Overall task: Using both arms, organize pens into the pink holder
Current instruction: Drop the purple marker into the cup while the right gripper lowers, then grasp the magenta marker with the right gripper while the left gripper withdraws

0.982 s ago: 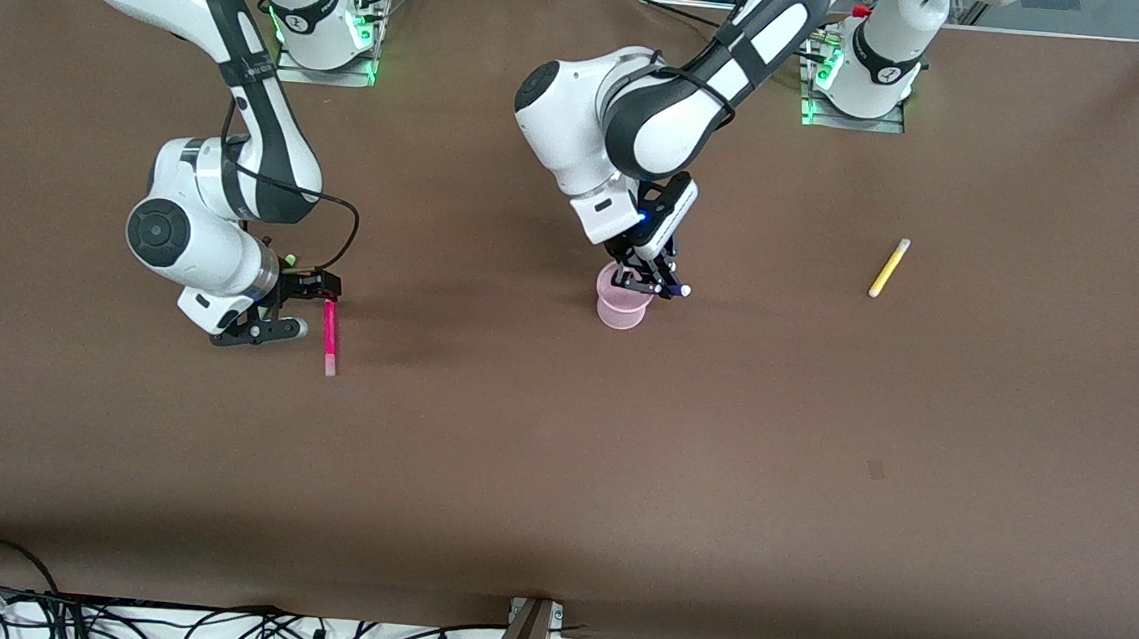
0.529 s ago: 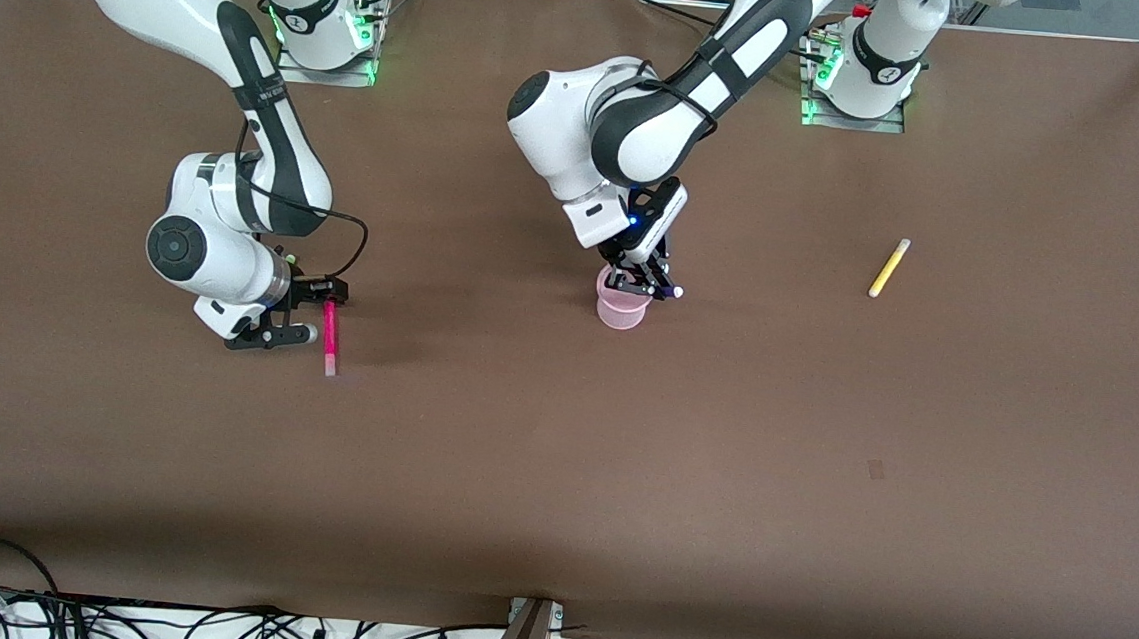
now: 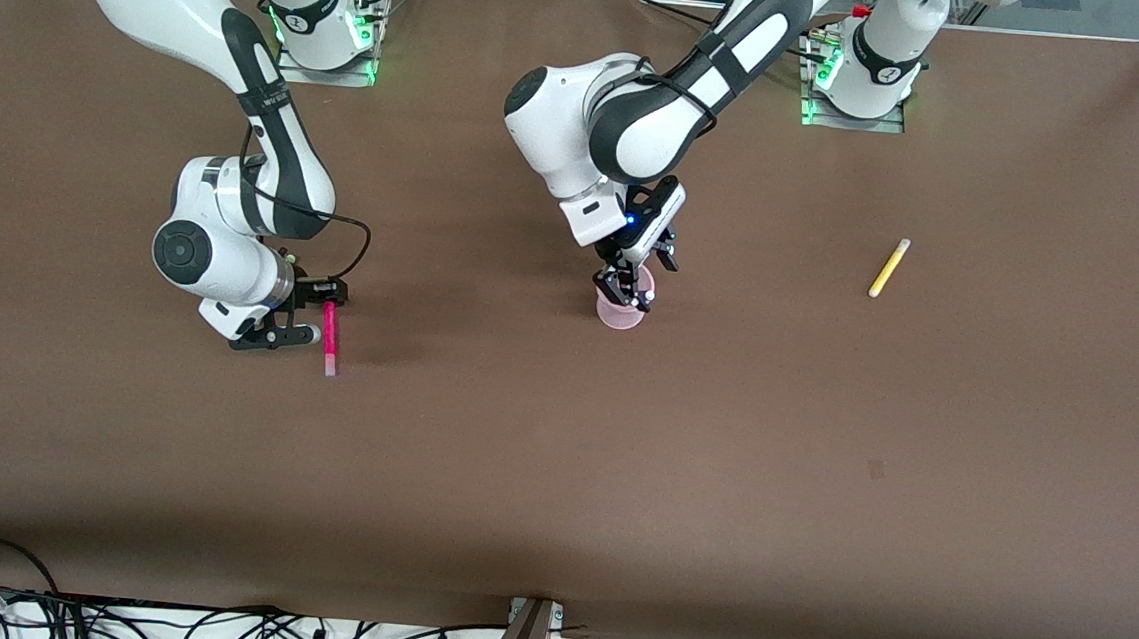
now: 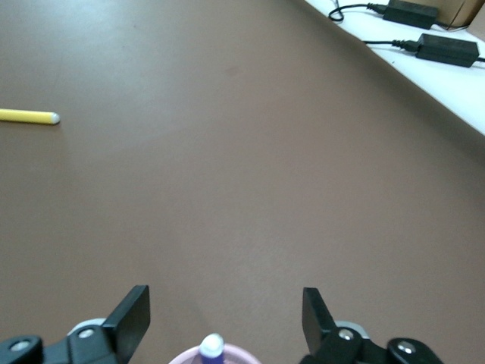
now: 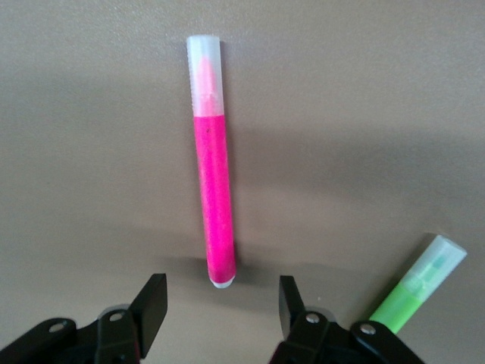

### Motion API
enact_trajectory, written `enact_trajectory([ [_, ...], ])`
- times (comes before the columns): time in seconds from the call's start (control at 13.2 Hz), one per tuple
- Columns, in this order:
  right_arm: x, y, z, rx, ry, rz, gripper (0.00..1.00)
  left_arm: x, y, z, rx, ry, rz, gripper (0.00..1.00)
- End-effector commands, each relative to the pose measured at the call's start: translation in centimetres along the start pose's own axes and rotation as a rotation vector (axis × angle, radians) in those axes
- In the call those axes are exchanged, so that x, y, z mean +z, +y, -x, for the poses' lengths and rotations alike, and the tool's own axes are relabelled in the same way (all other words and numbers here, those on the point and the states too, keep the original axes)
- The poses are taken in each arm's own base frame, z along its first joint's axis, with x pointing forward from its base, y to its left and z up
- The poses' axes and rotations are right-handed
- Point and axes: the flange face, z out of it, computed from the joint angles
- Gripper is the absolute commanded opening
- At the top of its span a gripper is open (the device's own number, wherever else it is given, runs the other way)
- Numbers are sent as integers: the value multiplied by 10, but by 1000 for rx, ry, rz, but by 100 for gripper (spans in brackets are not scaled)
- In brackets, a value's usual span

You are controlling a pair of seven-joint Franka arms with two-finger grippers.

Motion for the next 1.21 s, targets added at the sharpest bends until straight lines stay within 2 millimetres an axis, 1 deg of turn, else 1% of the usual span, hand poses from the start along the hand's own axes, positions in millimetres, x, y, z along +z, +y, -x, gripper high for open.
enact_trajectory([
  [0.0,8,-3,-1,11,14,-8,65,-8,22,-80,47,-59,-24,93],
  [0.15,11,-2,-2,12,17,-6,64,0,26,-138,154,-169,-66,97],
  [0.23,15,-2,-2,12,19,-4,63,3,26,-173,201,-232,-73,100],
  [0.3,18,-2,-4,13,28,-1,62,7,25,-208,253,-288,-70,100],
  [0.38,20,-2,-4,12,26,-1,56,8,27,-247,284,-349,-48,100],
  [0.53,19,-5,-4,8,26,-1,45,20,24,-314,370,-448,1,100],
  [0.6,19,-5,-4,10,26,-1,41,28,17,-342,417,-500,28,100],
  [0.68,19,-5,-4,10,26,-1,34,36,10,-367,472,-550,63,100],
  [0.76,20,-5,-4,11,25,-2,27,46,3,-386,548,-580,89,100],
  [0.83,19,-8,-4,9,24,-4,19,59,-4,-404,597,-597,108,100],
  [0.91,18,-10,-4,8,24,-5,9,73,-11,-419,637,-621,126,100],
  [0.98,17,-10,-4,7,24,-5,1,85,-17,-432,683,-638,142,100],
  [1.13,12,-10,-6,1,31,-7,0,114,-35,-457,815,-693,192,100],
])
